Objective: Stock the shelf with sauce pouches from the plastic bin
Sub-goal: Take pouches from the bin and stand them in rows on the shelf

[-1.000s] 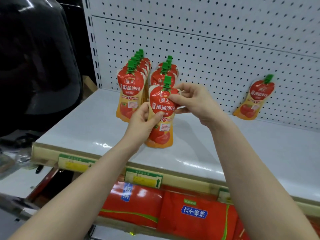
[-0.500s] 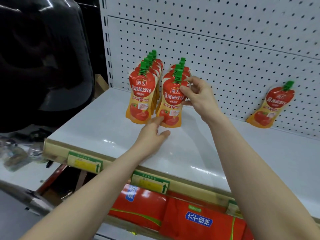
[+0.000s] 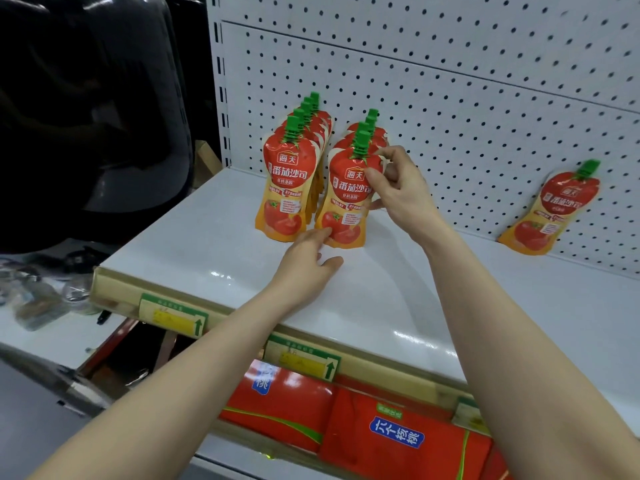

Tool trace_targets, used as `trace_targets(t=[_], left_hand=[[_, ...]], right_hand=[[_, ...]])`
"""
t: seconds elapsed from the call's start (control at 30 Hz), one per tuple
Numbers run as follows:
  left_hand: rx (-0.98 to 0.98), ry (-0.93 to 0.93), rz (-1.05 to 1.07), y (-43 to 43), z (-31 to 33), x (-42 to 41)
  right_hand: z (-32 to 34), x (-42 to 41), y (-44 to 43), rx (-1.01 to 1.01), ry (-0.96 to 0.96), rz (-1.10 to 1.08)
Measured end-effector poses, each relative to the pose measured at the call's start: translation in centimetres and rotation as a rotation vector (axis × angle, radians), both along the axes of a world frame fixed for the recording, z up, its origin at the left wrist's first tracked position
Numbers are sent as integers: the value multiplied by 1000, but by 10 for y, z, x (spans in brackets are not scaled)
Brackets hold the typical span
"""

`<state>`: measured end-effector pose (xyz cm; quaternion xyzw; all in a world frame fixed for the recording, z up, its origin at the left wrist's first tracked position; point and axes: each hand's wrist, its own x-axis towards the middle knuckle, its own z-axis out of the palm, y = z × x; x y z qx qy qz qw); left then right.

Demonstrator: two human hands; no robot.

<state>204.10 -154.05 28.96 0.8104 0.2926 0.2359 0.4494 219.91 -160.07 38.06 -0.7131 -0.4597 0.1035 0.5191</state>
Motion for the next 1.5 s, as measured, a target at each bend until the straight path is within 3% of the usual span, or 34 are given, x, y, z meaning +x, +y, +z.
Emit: trace_targets(t=[0.37,0.7,0.87,1.1,1.23,1.5], left_hand=[[31,-193,-118,-41,19,-32],[-83,-298,-382,-196,-8,-41],[-86,-192,-592,-296,-51,-23],[-73,156,-821,-433,-155,29],[-15,374,-942,-504,-218,66],[148,636,-1063,-604,-373,117]], right_hand=[[-40,-30,-114,-199,-416,-305],[-118,-112,-347,-186,-494,-759],[-189,-141,-464,-273,-307,-985],[-320,-158,-616,-535,186,-1177],[-377,-142,-693,-679,491,-1196],[-487,-34,-766,-811,787,-1118]])
